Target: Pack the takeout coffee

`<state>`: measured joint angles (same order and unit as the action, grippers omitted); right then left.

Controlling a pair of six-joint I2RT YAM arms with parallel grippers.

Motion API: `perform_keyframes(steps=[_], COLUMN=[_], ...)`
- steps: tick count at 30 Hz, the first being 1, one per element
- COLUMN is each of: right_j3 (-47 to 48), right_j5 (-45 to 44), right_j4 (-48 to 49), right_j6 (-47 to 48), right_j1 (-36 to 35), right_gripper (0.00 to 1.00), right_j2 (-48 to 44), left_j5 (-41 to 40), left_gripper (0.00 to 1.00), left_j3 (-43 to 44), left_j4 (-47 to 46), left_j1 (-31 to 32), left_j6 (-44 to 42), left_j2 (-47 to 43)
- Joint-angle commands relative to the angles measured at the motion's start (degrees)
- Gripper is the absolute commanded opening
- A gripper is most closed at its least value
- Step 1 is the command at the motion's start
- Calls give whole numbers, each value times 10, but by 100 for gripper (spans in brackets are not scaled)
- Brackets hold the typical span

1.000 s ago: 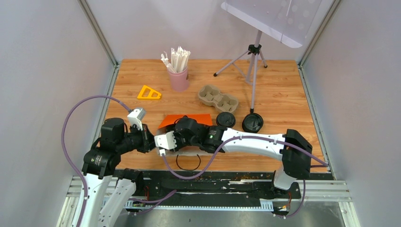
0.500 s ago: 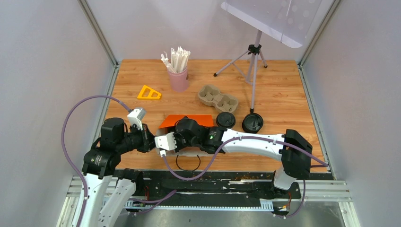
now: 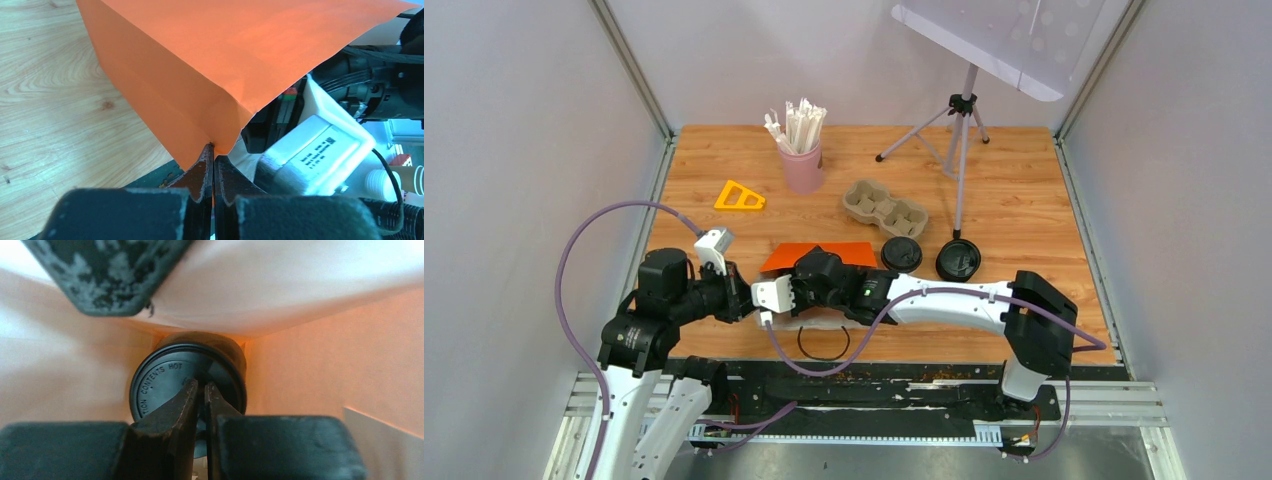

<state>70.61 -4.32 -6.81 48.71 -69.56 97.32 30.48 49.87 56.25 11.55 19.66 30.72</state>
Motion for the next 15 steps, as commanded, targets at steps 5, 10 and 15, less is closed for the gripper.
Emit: perform_keyframes(steps=[5, 10, 15], right_j3=[-19, -20, -21], right_j5=[-28, -30, -26], right_j4=[49, 51, 54], right_j6=[-14, -17, -24], right_j1=[3, 3, 6], right_gripper=[11, 11, 11], right_j2=[11, 14, 18], left_j5=[15, 14, 15], left_gripper=[0, 0, 0], left_j3=[-6, -6, -5], left_j4=[-20, -21, -22], left_j1=[1, 1, 1], left_j6=[2, 2, 3], left_j2=[2, 3, 3])
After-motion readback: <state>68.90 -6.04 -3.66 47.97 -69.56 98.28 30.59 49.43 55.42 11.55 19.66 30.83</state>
